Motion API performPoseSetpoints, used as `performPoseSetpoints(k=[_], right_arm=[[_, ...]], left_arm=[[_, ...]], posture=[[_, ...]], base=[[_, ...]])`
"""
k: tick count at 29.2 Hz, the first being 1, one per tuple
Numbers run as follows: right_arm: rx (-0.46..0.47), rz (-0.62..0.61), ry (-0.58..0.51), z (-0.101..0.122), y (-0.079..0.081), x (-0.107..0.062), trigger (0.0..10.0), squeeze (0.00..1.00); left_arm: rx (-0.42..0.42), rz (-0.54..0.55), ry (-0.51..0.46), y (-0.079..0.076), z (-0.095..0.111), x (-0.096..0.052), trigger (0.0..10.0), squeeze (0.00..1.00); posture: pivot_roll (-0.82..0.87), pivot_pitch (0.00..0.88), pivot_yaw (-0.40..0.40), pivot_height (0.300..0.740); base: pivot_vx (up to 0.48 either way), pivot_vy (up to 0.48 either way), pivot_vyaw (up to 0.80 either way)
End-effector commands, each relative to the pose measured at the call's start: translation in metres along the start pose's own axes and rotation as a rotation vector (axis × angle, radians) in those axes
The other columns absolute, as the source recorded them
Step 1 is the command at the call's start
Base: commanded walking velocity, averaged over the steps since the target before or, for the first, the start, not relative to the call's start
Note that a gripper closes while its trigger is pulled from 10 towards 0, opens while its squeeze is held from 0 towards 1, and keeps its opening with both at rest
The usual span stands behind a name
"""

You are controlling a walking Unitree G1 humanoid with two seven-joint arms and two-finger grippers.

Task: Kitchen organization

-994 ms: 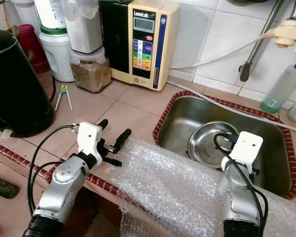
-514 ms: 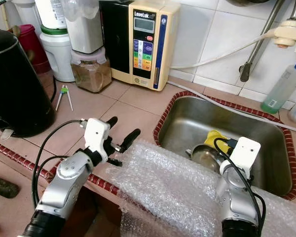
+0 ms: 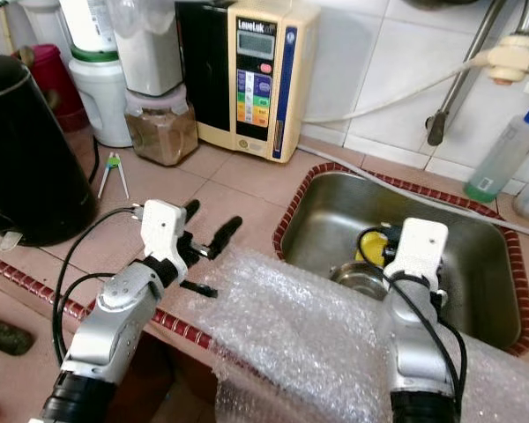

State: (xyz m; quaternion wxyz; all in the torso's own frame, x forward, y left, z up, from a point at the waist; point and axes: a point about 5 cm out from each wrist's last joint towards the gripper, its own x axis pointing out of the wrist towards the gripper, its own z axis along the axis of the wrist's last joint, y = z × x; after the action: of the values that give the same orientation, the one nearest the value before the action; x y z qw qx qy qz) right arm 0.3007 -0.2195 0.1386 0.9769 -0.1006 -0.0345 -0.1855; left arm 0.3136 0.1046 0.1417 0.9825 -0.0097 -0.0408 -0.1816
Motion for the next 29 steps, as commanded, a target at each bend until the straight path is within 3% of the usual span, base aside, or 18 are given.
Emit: performPoseSetpoints(k=[1, 7, 10, 12, 15, 22, 24, 28, 29], right_arm=[[-0.008, 0.021, -0.081, 0.012, 0.001, -0.003, 10.0, 1.00], [-0.002, 0.150, -0.193, 0.025, 0.016, -0.022, 10.0, 1.00], [-0.005, 0.170, -0.204, 0.026, 0.017, -0.029, 10.0, 1.00], [-0.022, 0.211, -0.238, 0.029, 0.019, -0.039, 10.0, 1.00], [-0.014, 0.221, -0.266, 0.035, 0.016, -0.049, 10.0, 1.00], [0.015, 0.234, -0.251, 0.035, 0.012, -0.057, 10.0, 1.00], [0.010, 0.240, -0.222, 0.029, 0.007, -0.061, 10.0, 1.00], [-0.002, 0.252, -0.184, 0.019, 0.002, -0.068, 10.0, 1.00], [-0.010, 0.256, -0.146, 0.010, -0.003, -0.076, 10.0, 1.00]], left_arm=[[0.041, 0.065, -0.031, 0.005, 0.006, -0.002, 10.0, 0.00], [0.117, 0.098, -0.051, 0.007, 0.001, -0.016, 10.0, 0.00], [0.135, 0.094, -0.039, 0.007, -0.004, -0.021, 10.0, 0.00], [0.197, 0.078, -0.021, 0.005, -0.013, -0.031, 10.0, 0.00], [0.198, 0.084, -0.019, 0.006, -0.015, -0.040, 10.0, 0.00], [0.247, 0.121, -0.074, 0.009, -0.007, -0.049, 10.0, 0.00], [0.291, 0.112, -0.083, 0.011, -0.005, -0.060, 10.0, 0.00], [0.287, 0.123, -0.054, 0.018, -0.008, -0.069, 10.0, 0.00], [0.298, 0.116, -0.032, 0.023, -0.012, -0.078, 10.0, 0.00]], posture=[[0.16, 0.000, -0.070, 0.740], [0.16, 0.000, -0.083, 0.740], [0.16, 0.000, -0.084, 0.740], [0.16, 0.000, -0.093, 0.740], [0.16, 0.000, -0.100, 0.740], [0.17, 0.000, -0.116, 0.740], [0.17, 0.000, -0.117, 0.740], [0.18, 0.000, -0.118, 0.740], [0.18, 0.000, -0.118, 0.740]], base=[[0.000, 0.000, 0.00], [0.000, 0.000, 0.00], [0.000, 0.000, 0.00], [0.000, 0.000, 0.00], [0.000, 0.000, 0.00], [0.000, 0.000, 0.00], [0.000, 0.000, 0.00], [0.000, 0.000, 0.00], [0.000, 0.000, 0.00]])
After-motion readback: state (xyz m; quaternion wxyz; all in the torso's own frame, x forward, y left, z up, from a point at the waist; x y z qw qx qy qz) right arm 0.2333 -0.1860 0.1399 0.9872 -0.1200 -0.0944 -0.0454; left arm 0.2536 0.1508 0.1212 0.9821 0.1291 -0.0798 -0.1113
